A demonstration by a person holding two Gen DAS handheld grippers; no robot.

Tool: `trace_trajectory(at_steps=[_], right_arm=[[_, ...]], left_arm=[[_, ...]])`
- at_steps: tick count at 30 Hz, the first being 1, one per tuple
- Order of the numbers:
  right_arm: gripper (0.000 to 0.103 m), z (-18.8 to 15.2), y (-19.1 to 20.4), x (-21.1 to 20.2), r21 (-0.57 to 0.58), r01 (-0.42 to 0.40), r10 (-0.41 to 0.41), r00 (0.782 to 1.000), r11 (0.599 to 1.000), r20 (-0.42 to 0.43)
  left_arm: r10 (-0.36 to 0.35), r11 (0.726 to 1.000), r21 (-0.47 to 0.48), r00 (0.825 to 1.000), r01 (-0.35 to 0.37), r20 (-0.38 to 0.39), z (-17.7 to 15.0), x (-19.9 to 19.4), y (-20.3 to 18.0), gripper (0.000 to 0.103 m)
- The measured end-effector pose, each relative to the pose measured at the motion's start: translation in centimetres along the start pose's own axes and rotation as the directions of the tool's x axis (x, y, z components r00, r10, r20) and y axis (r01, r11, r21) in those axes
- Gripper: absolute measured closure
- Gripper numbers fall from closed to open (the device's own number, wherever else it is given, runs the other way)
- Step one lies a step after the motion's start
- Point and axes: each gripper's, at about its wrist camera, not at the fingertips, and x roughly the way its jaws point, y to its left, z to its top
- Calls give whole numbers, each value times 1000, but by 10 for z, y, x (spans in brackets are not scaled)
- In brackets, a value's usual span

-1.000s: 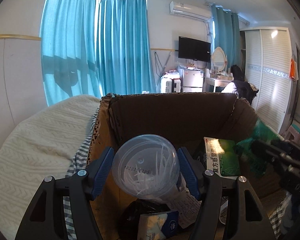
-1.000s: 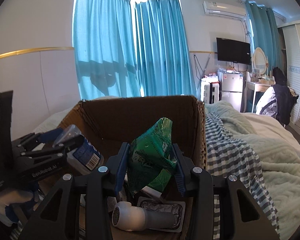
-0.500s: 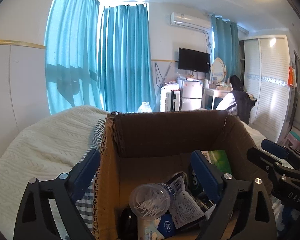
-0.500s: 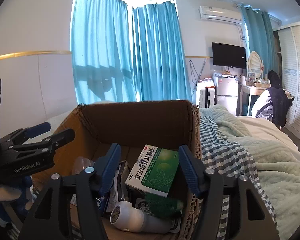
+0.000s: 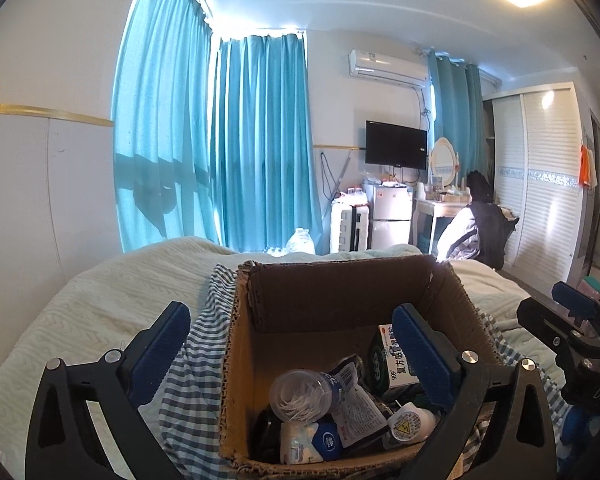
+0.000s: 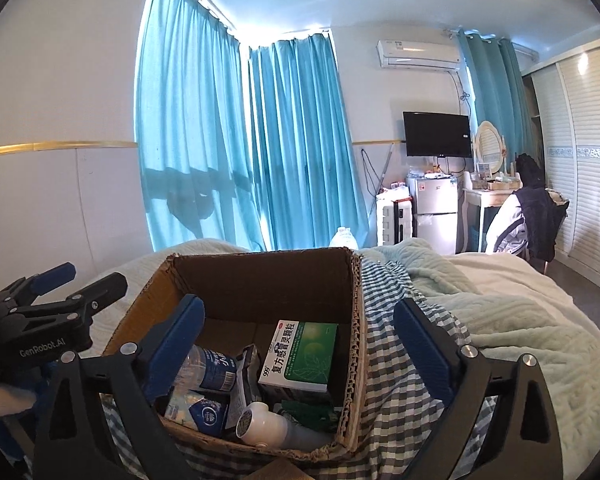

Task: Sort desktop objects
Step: 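Open both grippers to drop the bottle and green bag into the box, then withdraw both grippers from the box back down to the item pile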

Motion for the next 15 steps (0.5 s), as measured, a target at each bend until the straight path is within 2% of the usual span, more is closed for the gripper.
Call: trace_trajectory(at_steps=[6, 10, 15], right_arm=[[0, 7, 3, -25, 18, -5, 5, 999, 1000, 35], [0, 9, 8, -36, 12, -3, 2, 999, 1000, 37], [0, 8, 14, -47, 11, -1, 1, 1000, 1000, 18]], left_arm=[[13, 996, -92, 1000, -13, 1, 4, -24, 12, 0], [35, 996, -80, 999, -35, 3, 5, -38, 12, 0], [42, 995, -92, 998, -46, -50, -5, -45, 14, 0]])
